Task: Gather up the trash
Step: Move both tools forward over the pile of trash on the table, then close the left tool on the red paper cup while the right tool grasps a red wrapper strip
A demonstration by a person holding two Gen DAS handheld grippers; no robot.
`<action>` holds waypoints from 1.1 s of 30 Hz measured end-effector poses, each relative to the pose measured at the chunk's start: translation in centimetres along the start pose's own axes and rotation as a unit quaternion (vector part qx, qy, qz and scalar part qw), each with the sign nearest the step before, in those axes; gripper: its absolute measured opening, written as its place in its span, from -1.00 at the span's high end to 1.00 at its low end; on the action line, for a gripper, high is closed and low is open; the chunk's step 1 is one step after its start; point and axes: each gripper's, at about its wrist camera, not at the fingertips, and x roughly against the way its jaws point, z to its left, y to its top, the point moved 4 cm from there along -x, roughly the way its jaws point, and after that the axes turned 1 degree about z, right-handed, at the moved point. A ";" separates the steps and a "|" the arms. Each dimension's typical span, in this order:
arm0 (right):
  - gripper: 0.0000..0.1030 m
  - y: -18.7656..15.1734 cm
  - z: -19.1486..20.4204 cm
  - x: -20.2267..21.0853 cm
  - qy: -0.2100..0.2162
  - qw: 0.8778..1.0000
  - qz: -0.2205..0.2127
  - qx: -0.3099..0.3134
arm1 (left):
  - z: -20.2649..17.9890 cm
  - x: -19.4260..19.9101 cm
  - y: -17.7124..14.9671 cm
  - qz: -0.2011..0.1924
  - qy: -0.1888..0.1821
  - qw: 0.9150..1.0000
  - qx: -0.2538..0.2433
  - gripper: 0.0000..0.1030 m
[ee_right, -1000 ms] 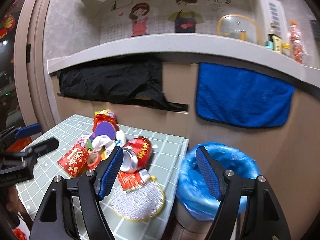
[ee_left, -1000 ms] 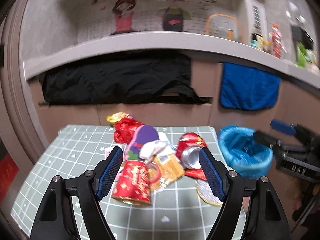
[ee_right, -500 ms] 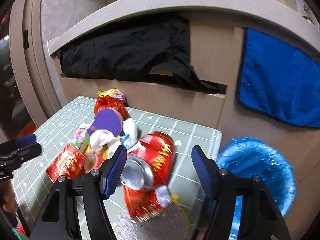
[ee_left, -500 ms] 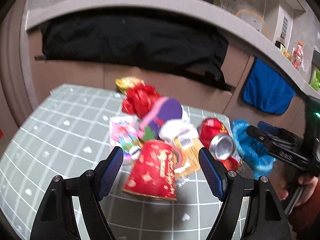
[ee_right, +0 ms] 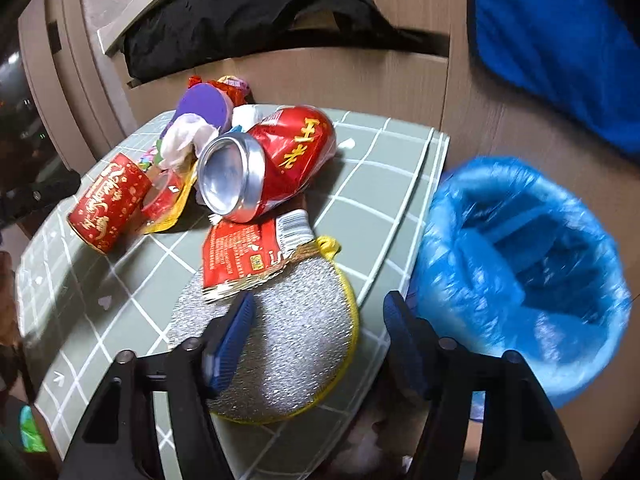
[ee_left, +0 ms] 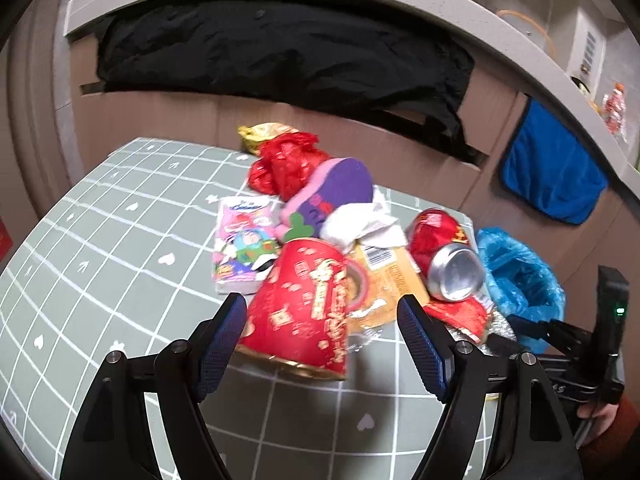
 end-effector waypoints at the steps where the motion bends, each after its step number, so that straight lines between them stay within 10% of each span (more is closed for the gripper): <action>1: 0.42 0.0 0.1 0.3 0.007 1.000 -0.004 0.000 | 0.2 0.0 -0.1 0.001 -0.001 1.000 0.003 -0.50; 4: 0.73 0.8 1.2 2.4 0.004 0.999 -0.031 0.023 | 0.4 0.0 -0.2 0.004 -0.003 1.000 0.001 -0.51; 11: 0.79 3.1 6.1 6.0 0.103 0.991 -0.064 0.049 | 1.0 -0.4 -0.3 0.009 -0.002 1.000 0.001 -0.50; 27: 0.25 -1.3 10.8 -0.8 0.161 0.982 0.078 0.053 | 3.1 0.3 -0.3 0.020 -0.012 1.000 0.021 -0.51; 33: 0.24 -0.9 9.6 1.9 0.166 0.984 0.043 0.045 | 3.2 1.8 -0.5 0.015 -0.018 0.999 0.026 -0.51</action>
